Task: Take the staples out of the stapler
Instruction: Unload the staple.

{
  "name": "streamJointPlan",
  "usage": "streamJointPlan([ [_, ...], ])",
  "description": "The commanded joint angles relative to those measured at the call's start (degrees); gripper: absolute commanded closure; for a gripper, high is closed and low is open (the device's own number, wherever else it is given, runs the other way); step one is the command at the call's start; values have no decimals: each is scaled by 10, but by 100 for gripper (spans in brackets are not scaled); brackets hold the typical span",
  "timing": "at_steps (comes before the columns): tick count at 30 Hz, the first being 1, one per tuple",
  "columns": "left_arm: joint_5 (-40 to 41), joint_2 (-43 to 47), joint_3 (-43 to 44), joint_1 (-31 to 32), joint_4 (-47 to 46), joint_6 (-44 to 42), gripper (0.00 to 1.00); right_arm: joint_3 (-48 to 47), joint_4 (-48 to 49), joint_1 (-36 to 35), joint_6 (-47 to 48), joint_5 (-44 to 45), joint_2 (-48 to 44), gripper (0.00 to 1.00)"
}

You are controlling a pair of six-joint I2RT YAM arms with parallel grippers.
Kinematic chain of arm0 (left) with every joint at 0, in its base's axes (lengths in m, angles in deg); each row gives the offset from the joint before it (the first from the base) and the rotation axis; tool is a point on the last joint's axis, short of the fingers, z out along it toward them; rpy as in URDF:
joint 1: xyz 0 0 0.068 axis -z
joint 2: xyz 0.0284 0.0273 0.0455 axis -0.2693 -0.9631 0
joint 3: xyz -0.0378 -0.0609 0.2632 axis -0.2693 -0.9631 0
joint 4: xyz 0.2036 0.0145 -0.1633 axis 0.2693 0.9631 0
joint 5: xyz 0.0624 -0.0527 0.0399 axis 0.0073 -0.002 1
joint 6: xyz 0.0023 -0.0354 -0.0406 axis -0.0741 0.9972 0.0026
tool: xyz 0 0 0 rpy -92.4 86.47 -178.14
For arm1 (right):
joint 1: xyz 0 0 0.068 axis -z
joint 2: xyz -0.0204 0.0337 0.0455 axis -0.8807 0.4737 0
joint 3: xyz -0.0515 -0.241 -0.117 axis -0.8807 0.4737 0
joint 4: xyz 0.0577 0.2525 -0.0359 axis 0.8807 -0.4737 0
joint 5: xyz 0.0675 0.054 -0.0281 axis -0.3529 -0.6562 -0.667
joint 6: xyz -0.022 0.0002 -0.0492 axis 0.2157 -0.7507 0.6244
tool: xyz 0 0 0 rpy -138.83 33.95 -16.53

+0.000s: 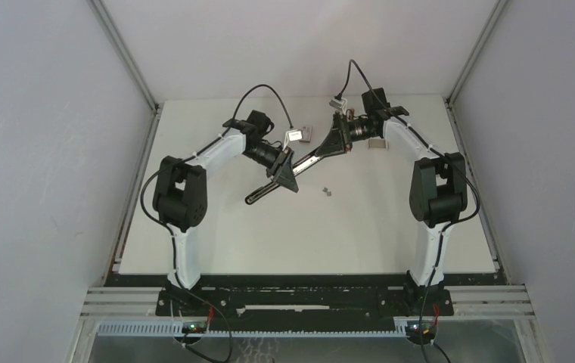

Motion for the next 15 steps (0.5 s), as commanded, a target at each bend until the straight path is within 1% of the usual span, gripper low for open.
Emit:
streamJointPlan([
  [1,7,38,-8,-11,2,1,100,-14,0,18,2,0,-12,46],
  [4,29,44,-8,-11,-1,0,100,-21,-13,24,24,13,-2,47],
  [8,66,61,-29,-11,-40,20,100,-30,-36,33,67,32,1,45],
  [9,61,64,-32,-12,-42,20,100,-32,-42,36,79,34,2,44],
  [12,8,55,-27,-19,-27,20,100,-32,-50,48,96,23,5,41],
  [15,4,46,-19,-21,-11,10,100,-32,-53,58,107,11,9,39],
])
